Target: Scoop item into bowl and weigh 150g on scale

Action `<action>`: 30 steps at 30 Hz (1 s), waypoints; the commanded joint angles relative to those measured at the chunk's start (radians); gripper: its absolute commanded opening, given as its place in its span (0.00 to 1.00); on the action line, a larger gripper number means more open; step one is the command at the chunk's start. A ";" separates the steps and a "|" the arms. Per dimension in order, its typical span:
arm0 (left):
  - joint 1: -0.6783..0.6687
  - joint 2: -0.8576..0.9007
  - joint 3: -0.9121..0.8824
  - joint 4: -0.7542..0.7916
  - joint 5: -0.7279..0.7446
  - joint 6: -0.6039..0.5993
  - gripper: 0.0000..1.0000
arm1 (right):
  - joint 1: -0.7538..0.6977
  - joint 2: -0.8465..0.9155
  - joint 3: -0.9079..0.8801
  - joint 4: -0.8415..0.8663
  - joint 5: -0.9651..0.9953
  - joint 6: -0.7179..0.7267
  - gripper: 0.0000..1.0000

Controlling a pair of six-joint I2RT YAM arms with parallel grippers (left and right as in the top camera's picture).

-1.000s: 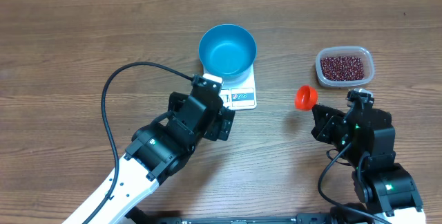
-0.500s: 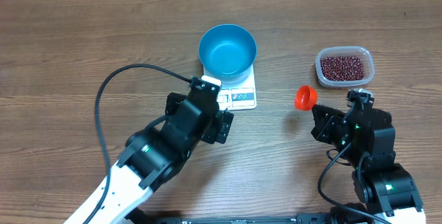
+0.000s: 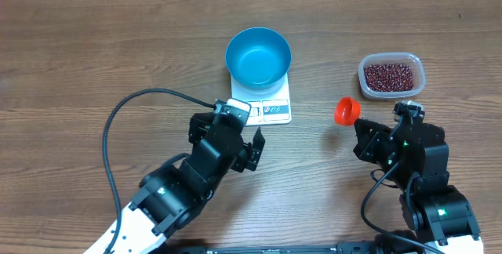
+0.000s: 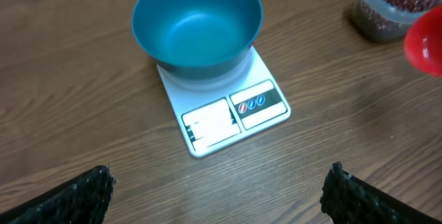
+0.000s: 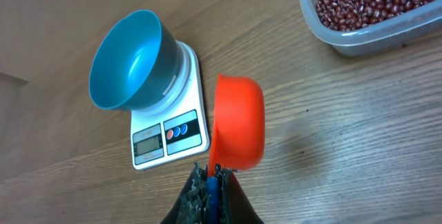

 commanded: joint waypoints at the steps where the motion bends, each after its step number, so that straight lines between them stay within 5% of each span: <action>1: -0.006 -0.003 -0.061 0.045 -0.040 0.001 1.00 | 0.003 -0.003 0.029 0.003 0.003 -0.005 0.04; 30: -0.006 -0.004 -0.104 0.063 -0.011 0.069 1.00 | 0.003 -0.003 0.029 0.007 0.006 -0.005 0.04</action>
